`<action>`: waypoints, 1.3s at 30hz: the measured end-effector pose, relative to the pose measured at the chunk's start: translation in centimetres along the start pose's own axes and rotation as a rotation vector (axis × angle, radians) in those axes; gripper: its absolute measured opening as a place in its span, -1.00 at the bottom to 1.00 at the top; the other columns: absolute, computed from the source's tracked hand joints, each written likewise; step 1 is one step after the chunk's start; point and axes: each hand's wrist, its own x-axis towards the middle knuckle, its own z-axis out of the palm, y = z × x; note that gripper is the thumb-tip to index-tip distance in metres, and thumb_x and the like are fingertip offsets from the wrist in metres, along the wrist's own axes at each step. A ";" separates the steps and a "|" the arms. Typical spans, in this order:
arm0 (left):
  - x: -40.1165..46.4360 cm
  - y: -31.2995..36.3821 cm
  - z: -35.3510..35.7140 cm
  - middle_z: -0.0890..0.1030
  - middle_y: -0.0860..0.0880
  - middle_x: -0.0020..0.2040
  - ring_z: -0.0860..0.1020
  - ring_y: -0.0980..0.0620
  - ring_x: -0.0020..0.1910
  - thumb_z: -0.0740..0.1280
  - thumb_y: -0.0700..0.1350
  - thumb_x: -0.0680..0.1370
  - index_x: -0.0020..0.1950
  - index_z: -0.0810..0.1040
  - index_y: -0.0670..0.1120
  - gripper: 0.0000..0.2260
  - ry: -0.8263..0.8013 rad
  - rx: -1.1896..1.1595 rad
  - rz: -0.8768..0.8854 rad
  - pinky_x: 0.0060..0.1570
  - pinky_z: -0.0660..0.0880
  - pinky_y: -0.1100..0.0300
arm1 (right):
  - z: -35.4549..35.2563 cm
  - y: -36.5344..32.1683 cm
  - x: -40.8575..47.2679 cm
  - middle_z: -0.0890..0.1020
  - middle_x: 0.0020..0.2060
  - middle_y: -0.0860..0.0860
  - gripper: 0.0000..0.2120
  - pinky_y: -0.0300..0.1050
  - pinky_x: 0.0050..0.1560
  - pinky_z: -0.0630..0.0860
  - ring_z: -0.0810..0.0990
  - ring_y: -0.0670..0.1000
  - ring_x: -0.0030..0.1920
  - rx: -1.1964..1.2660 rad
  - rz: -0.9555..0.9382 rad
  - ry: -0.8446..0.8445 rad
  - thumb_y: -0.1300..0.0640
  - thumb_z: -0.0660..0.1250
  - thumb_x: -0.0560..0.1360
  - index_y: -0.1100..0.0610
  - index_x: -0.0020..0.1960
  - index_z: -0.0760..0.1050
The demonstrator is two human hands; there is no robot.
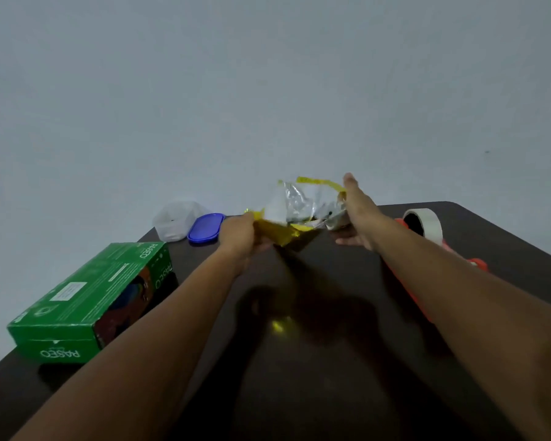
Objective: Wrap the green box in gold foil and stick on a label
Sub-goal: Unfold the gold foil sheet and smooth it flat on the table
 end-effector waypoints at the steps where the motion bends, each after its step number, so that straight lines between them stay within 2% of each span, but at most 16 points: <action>1: 0.6 -0.3 -1.1 0.67 -0.17 -0.09 0.66 -0.09 -0.23 0.22 -0.15 0.62 0.11 0.57 -0.21 -0.80 0.039 -0.073 -0.080 -0.39 0.63 0.08 | -0.2 0.1 0.0 0.64 -0.16 0.10 -0.41 -0.07 -0.29 0.61 0.65 0.12 -0.27 0.021 0.008 -0.003 -0.35 -0.04 0.62 0.09 0.10 0.52; 3: 1.3 -1.0 -2.8 0.64 -0.20 -0.04 0.66 -0.10 -0.21 0.23 -0.21 0.62 0.28 0.46 -0.27 -0.75 0.079 -0.060 -0.180 -0.39 0.62 0.10 | -0.6 0.3 -0.4 0.60 -0.19 0.08 -0.54 -0.04 -0.26 0.61 0.62 0.11 -0.30 0.055 0.014 -0.015 -0.17 -0.04 0.66 0.11 0.12 0.50; 5: 1.3 -1.6 -3.6 0.57 -0.19 0.06 0.61 -0.15 -0.06 0.29 -0.21 0.59 0.36 0.39 -0.26 -0.65 0.130 0.201 -0.129 -0.18 0.61 0.04 | -0.5 0.4 -0.6 0.56 -0.22 0.08 -0.68 0.07 -0.11 0.62 0.59 0.10 -0.29 0.056 0.001 -0.020 -0.03 0.03 0.67 0.13 -0.01 0.47; 8: 0.3 -1.6 -3.3 0.50 -0.19 0.25 0.49 -0.18 0.21 0.34 -0.19 0.54 0.38 0.43 -0.16 -0.59 0.244 0.669 0.361 0.19 0.45 0.01 | -0.1 0.9 -0.3 0.50 -0.26 0.08 -0.78 0.09 -0.12 0.65 0.55 0.08 -0.22 0.030 -0.034 -0.048 0.06 0.13 0.66 0.15 -0.01 0.48; 11: -0.7 -0.7 -2.1 0.62 -0.09 0.18 0.55 -0.08 0.17 0.28 -0.22 0.57 0.19 0.62 -0.11 -0.77 -0.031 0.830 0.666 0.17 0.45 0.14 | 0.2 1.2 0.3 0.52 -0.22 0.11 -0.80 -0.03 -0.33 0.61 0.57 0.09 -0.20 0.008 -0.042 -0.041 0.09 0.18 0.64 0.19 0.11 0.49; 16: -1.2 -0.8 0.0 0.59 -0.04 0.03 0.57 -0.08 0.10 0.25 0.03 0.66 -0.06 0.63 -0.06 -0.75 -0.501 1.371 0.576 0.06 0.47 0.09 | -0.8 2.8 1.3 0.63 -0.11 0.21 -0.72 0.06 -0.32 0.67 0.69 0.21 -0.30 -0.228 0.000 0.151 0.16 0.29 0.56 0.30 0.20 0.44; 18: -0.2 -1.4 -0.3 0.57 0.06 -0.07 0.58 -0.01 0.03 0.34 0.04 0.60 -0.19 0.57 0.06 -0.82 -0.449 1.323 0.518 -0.04 0.44 0.16 | -1.1 3.4 1.6 0.56 0.09 0.18 -0.60 0.11 -0.08 0.65 0.68 0.26 -0.02 -0.698 -0.187 0.294 0.19 0.34 0.52 0.25 0.30 0.33; 20: 0.2 -1.7 -0.7 0.62 0.06 -0.02 0.60 0.01 0.04 0.42 -0.03 0.54 -0.05 0.64 0.08 -0.98 -0.403 1.227 0.452 0.05 0.52 0.15 | -1.3 4.2 1.9 0.41 0.28 0.20 -0.40 0.08 0.01 0.55 0.55 0.25 0.19 -1.241 -0.501 0.412 0.25 0.39 0.47 0.18 0.44 0.22; 22: 0.4 -1.7 -0.9 0.65 0.02 0.12 0.61 -0.01 0.13 0.50 -0.05 0.49 0.14 0.62 0.09 -0.76 -0.422 1.234 0.456 0.18 0.53 0.09 | -1.0 4.3 1.9 0.38 0.36 0.22 -0.32 0.11 0.10 0.47 0.47 0.23 0.25 -1.535 -0.847 0.470 0.31 0.43 0.40 0.15 0.46 0.28; 24: 0.3 -1.4 -0.8 0.56 -0.02 0.35 0.57 -0.03 0.23 0.55 -0.06 0.46 0.40 0.52 0.09 -0.48 -0.508 1.202 0.459 0.23 0.50 0.13 | -0.3 4.3 2.1 0.48 0.30 0.16 -0.45 0.10 0.15 0.46 0.48 0.21 0.25 -1.560 -1.035 0.371 0.36 0.41 0.39 0.13 0.35 0.45; 26: 0.7 -1.0 -0.9 0.44 -0.04 0.48 0.57 -0.04 0.22 0.60 -0.05 0.41 0.58 0.29 0.14 -0.19 -0.640 1.150 0.268 0.15 0.55 0.15 | 0.5 4.4 2.0 0.53 0.25 0.08 -0.57 0.02 0.14 0.49 0.51 0.14 0.22 -1.469 -0.937 0.097 0.38 0.30 0.47 0.08 0.27 0.55; 29: 0.5 0.2 -1.4 0.38 0.01 0.50 0.52 -0.13 0.33 0.65 0.13 0.25 0.61 0.14 0.21 0.04 -0.790 1.350 0.112 0.27 0.54 -0.13 | 1.3 5.2 1.9 0.57 0.23 0.02 -0.68 -0.09 0.03 0.51 0.59 0.05 0.10 -1.272 -0.536 -0.239 0.28 0.28 0.55 0.05 0.26 0.52; 32: 0.1 1.1 -2.2 0.50 0.03 0.24 0.56 -0.05 0.18 0.60 0.11 0.36 0.40 0.48 0.10 -0.35 -0.929 1.333 0.043 0.23 0.53 -0.21 | 1.9 6.0 2.2 0.67 0.10 0.03 -0.78 -0.07 0.04 0.55 0.63 0.02 0.02 -1.292 -0.459 -0.290 0.21 0.24 0.58 0.08 0.19 0.54; 35: 1.0 1.1 -2.6 0.60 0.18 0.00 0.56 0.16 0.03 0.42 0.33 0.46 -0.01 0.62 0.16 -0.71 -0.724 1.288 0.220 0.17 0.45 0.12 | 2.5 6.0 2.6 0.62 0.06 0.00 -0.85 -0.05 0.05 0.50 0.56 0.04 0.02 -1.297 -0.492 -0.221 0.10 0.19 0.62 0.11 0.07 0.51; 37: 1.6 0.1 -2.4 0.60 0.12 -0.24 0.62 0.08 -0.15 0.35 0.22 0.57 -0.23 0.57 0.08 -0.72 -0.605 1.251 0.291 -0.14 0.45 0.21 | 2.6 5.7 2.9 0.60 0.04 -0.03 -0.84 -0.01 0.10 0.51 0.57 0.06 0.06 -1.277 -0.494 -0.178 0.00 0.21 0.61 0.06 0.02 0.48; 39: 1.5 -1.5 -2.3 0.67 0.01 -0.14 0.67 -0.12 -0.05 0.25 0.22 0.62 -0.06 0.62 -0.02 -0.66 -0.603 1.252 0.238 -0.17 0.54 0.14 | 2.3 5.8 3.1 0.58 0.12 0.02 -0.79 0.10 0.17 0.53 0.57 0.13 0.16 -1.287 -0.486 -0.126 -0.06 0.27 0.56 0.04 0.09 0.51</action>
